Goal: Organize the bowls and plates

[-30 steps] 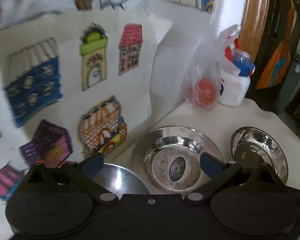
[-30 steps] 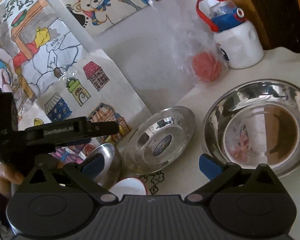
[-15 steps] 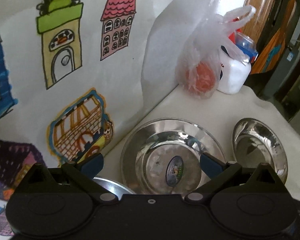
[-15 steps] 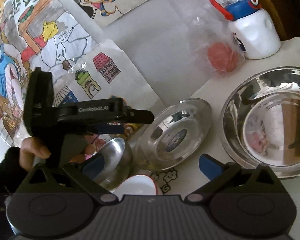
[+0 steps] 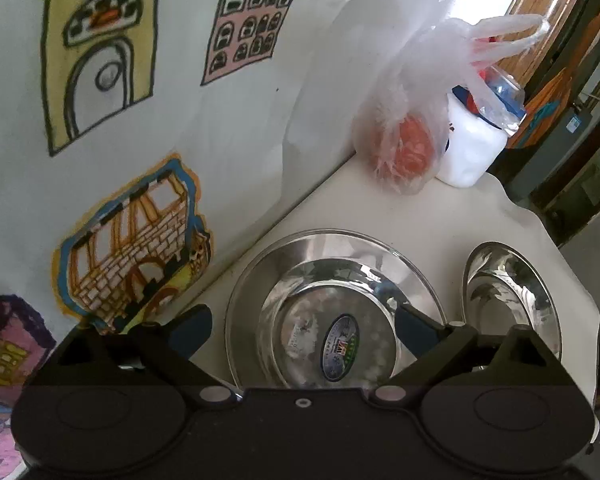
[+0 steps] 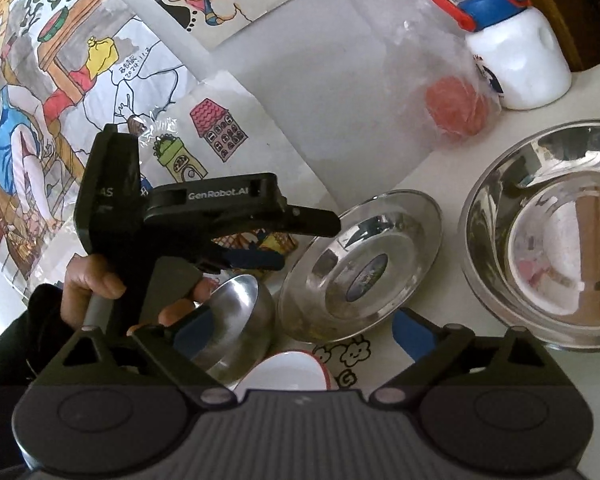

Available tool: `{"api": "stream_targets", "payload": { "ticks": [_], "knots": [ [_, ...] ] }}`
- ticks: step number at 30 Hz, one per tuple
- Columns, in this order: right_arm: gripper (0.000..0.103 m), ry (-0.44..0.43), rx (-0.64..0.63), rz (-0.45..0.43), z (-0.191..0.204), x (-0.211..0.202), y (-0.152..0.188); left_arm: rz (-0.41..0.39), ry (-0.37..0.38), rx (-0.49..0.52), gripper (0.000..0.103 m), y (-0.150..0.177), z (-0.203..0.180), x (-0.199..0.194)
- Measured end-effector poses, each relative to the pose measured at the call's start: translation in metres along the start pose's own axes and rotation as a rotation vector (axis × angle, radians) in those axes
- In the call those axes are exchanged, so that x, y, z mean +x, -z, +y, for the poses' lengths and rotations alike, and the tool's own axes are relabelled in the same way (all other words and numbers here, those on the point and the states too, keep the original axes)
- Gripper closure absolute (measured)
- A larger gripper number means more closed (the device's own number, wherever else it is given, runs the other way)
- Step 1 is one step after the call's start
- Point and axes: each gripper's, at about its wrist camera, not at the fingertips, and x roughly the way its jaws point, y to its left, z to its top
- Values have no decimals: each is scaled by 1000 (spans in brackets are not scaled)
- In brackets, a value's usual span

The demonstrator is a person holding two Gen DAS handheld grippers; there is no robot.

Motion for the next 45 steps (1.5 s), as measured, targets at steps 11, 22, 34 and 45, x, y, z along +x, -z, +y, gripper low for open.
{"api": "stream_targets", "payload": {
  "ticks": [11,22,34,45],
  "knots": [
    [21,47,213,49,-26,13,-8,21,4,-35,18,-4,4,13],
    [71,84,167,63,-27,22,-4,25,-69,-57,63,-2,15,18],
    [81,120,126,36,-25,17,-4,9,-116,-38,79,4,18,12],
    [80,128,37,-10,-13,10,-5,-66,-121,-29,79,14,15,-7]
  ]
}}
